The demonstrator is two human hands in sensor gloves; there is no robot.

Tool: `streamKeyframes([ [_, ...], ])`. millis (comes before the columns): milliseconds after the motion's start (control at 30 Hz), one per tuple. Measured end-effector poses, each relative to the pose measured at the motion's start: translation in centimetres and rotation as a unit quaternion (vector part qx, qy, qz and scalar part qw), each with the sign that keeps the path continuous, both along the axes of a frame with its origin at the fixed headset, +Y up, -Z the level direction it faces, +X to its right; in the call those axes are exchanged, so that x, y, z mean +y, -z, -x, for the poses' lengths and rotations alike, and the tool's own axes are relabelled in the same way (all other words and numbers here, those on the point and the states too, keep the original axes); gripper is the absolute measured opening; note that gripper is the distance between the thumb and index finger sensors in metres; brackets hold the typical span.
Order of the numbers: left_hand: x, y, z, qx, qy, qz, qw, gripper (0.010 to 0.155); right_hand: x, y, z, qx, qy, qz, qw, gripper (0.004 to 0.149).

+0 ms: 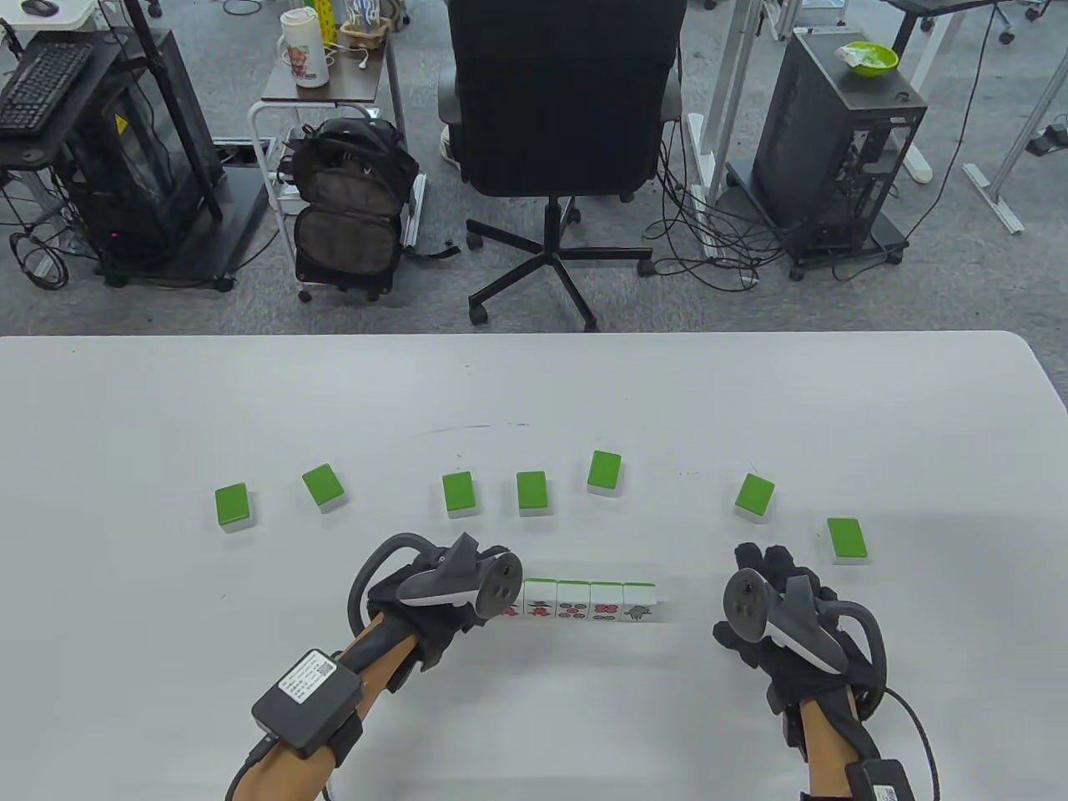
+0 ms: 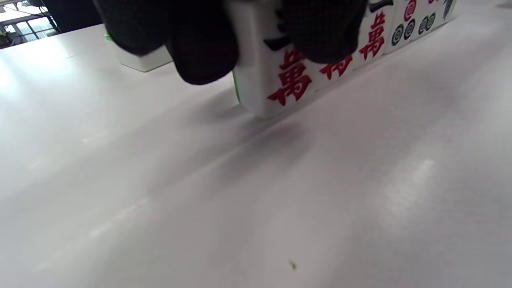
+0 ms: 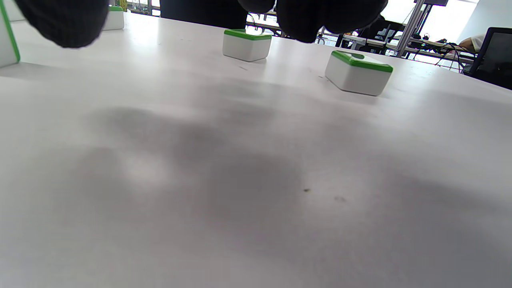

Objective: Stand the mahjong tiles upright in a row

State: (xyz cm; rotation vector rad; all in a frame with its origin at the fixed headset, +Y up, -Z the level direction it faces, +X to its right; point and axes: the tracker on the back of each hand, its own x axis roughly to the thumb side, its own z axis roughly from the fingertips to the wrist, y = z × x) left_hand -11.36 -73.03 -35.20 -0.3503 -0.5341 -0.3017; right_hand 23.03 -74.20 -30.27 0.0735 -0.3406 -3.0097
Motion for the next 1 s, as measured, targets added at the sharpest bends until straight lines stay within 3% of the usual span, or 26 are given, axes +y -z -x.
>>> streamKeyframes([
  [167, 2.0, -0.1, 1.6, 0.019, 0.025, 0.020, 0.999, 0.089, 0.0, 0.0, 0.0, 0.000, 0.000, -0.001, 1.000, 0.096],
  [300, 3.7, 0.9, 4.8, 0.080, 0.037, -0.011, 0.996, 0.090, 0.0, 0.0, 0.0, 0.000, 0.000, 0.000, 1.000, 0.096],
  [400, 4.2, 2.4, 8.1, 0.151, 0.056, -0.064, 0.985, 0.088, 0.0, 0.0, 0.0, 0.000, 0.000, 0.000, 1.000, 0.096],
  [667, 0.7, 6.8, 14.2, 0.296, -0.011, -0.020, 0.955, 0.081, 0.0, 0.0, 0.0, 0.000, 0.000, 0.000, 1.000, 0.096],
  [1000, -3.1, 10.3, 15.3, 0.355, -0.023, 0.022, 0.934, 0.073, 0.2, -0.1, 0.2, 0.005, -0.001, 0.000, 1.000, 0.096],
])
